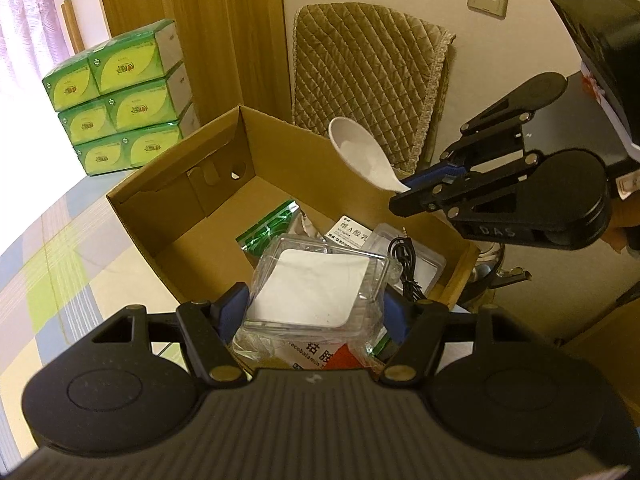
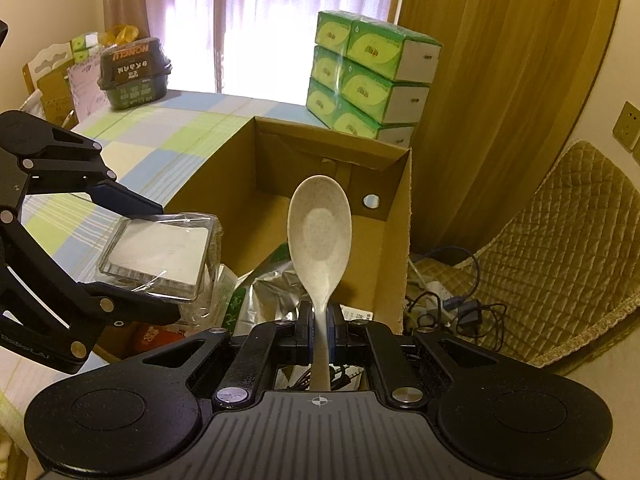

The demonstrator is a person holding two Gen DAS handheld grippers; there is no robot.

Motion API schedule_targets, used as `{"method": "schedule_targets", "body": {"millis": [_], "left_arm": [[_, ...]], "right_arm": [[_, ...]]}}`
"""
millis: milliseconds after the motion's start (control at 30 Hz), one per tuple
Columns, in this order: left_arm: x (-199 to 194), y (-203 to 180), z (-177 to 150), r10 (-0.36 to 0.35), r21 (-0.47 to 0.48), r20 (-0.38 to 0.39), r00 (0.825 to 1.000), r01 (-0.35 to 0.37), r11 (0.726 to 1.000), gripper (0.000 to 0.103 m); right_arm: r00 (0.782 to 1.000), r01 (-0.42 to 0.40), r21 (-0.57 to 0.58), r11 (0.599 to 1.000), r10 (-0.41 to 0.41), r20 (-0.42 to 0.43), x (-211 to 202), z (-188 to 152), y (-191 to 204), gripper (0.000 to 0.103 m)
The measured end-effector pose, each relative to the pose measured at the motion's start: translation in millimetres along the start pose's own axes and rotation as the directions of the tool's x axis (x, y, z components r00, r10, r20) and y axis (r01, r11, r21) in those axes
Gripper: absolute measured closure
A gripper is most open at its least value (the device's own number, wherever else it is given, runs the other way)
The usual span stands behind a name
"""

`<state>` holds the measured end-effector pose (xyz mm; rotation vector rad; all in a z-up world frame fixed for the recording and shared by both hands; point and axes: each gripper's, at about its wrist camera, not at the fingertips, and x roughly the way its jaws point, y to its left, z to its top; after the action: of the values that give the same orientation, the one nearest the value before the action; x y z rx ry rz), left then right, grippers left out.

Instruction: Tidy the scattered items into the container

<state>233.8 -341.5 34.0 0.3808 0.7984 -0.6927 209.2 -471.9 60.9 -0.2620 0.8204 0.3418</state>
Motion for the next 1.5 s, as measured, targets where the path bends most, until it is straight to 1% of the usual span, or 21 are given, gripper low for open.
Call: {"method": "schedule_targets", "body": {"millis": [200, 267, 300, 333, 367, 633, 833, 933, 1067, 1333, 1500], "left_arm": [[12, 3, 4, -0.005, -0.007, 0.000, 1.000, 0.005, 1.000, 0.038], [16, 4, 4, -0.005, -0.011, 0.000, 1.000, 0.005, 1.000, 0.036], [17, 5, 4, -0.001, -0.011, 0.002, 1.000, 0.001, 1.000, 0.032], [17, 5, 4, 0.009, -0.013, 0.008, 1.000, -0.009, 1.000, 0.020], [16, 5, 3, 0.016, -0.013, 0.015, 1.000, -0.016, 1.000, 0.019], [4, 8, -7, 0.044, 0.015, 0.019, 0.999, -0.044, 0.999, 0.019], [-4, 9, -15, 0.043, 0.009, 0.023, 0.999, -0.043, 0.999, 0.019], [-6, 9, -17, 0.044, 0.008, 0.026, 0.999, -0.044, 0.999, 0.019], [-9, 10, -20, 0.047, 0.010, 0.025, 0.999, -0.047, 0.999, 0.019], [-12, 12, -27, 0.040, -0.006, 0.024, 0.999, -0.040, 0.999, 0.019], [-16, 12, -33, 0.039, -0.020, 0.024, 0.999, -0.039, 0.999, 0.018]], "right_arm": [[1.000, -0.001, 0.007, 1.000, 0.002, -0.006, 6, -1, -3, 0.094], [1.000, -0.002, 0.009, 1.000, 0.002, -0.009, 7, -1, -4, 0.094], [1.000, -0.002, 0.009, 1.000, 0.002, -0.010, 7, -2, -4, 0.094], [1.000, -0.002, 0.009, 1.000, 0.002, -0.011, 7, -2, -5, 0.094], [1.000, -0.002, 0.009, 1.000, 0.002, -0.012, 8, -2, -5, 0.094], [1.000, -0.012, 0.013, 1.000, 0.012, -0.017, 10, -3, -3, 0.094], [0.999, -0.029, 0.022, 0.999, 0.029, -0.012, 12, 0, 2, 0.094], [0.998, -0.055, 0.053, 0.997, 0.055, 0.011, 12, 3, 2, 0.094], [0.999, -0.041, 0.078, 0.996, 0.039, 0.024, 13, 4, 0, 0.094], [0.998, -0.055, 0.152, 0.987, 0.051, 0.026, 9, -5, -11, 0.094], [0.999, -0.045, 0.165, 0.985, 0.041, 0.024, 2, -12, -11, 0.094]]}}
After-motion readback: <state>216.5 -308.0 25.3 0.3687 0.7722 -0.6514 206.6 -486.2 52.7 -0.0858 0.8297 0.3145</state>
